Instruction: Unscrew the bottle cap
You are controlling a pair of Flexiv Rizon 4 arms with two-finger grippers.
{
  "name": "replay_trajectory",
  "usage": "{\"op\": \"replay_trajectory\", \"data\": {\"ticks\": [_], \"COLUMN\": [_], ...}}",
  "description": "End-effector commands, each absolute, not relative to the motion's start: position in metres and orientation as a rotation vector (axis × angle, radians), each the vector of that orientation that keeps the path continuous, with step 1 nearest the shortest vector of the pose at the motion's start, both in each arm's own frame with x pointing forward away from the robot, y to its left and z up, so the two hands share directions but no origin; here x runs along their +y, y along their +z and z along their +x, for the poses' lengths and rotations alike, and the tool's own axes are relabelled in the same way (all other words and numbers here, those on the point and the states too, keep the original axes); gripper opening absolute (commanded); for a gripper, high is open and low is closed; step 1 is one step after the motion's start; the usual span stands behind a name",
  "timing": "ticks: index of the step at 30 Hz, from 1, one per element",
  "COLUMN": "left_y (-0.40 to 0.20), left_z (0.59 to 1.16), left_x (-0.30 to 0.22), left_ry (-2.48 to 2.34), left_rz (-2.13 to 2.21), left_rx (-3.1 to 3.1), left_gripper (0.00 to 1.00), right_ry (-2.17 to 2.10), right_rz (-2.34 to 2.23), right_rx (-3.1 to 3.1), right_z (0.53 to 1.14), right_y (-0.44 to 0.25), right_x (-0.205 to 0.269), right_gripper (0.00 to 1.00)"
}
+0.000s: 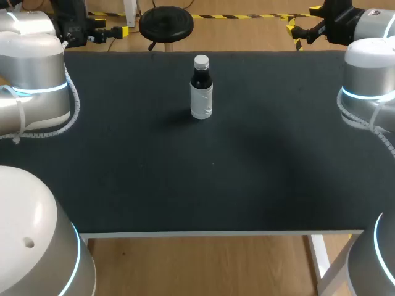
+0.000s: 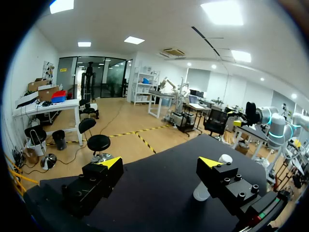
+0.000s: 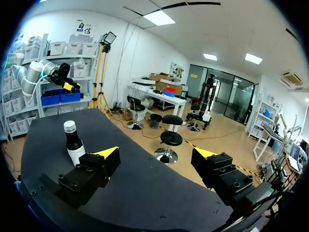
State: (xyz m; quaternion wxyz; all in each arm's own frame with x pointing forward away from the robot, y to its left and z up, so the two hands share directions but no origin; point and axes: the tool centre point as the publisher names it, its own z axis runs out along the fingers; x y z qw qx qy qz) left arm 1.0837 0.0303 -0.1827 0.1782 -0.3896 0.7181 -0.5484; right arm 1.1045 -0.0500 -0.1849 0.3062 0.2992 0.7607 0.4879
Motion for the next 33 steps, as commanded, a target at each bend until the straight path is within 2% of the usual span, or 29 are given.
{"op": "replay_trajectory", "data": {"ticks": [1,12,19,33], "left_y": [-0.182,-0.182,-0.193,-0.220], "left_z": [1.084,1.084,1.073,1.054], "left_x": [0.030,0.030,0.013,-0.014], "left_ry": [-1.550,-1.550,-1.889,-2.158], "left_rz": [-1.104,-1.104,-0.724,-0.090], "left_rx": [2.033,2.033,2.173,2.187], "left_gripper": [1.00,1.00,1.00,1.00], "right_ry": [1.291,1.291,1.291,1.291], "right_rz": [0.792,0.792,0.792,0.792], "right_rx": [2.013,2.013,2.013,2.013], "right_z": [1.104,1.104,1.104,1.104], "right_y": [-0.185,-0.185,-0.185,-0.185], "right_x": [-0.050,-0.050,-0.050,-0.050], "right_gripper": [1.00,1.00,1.00,1.00]}}
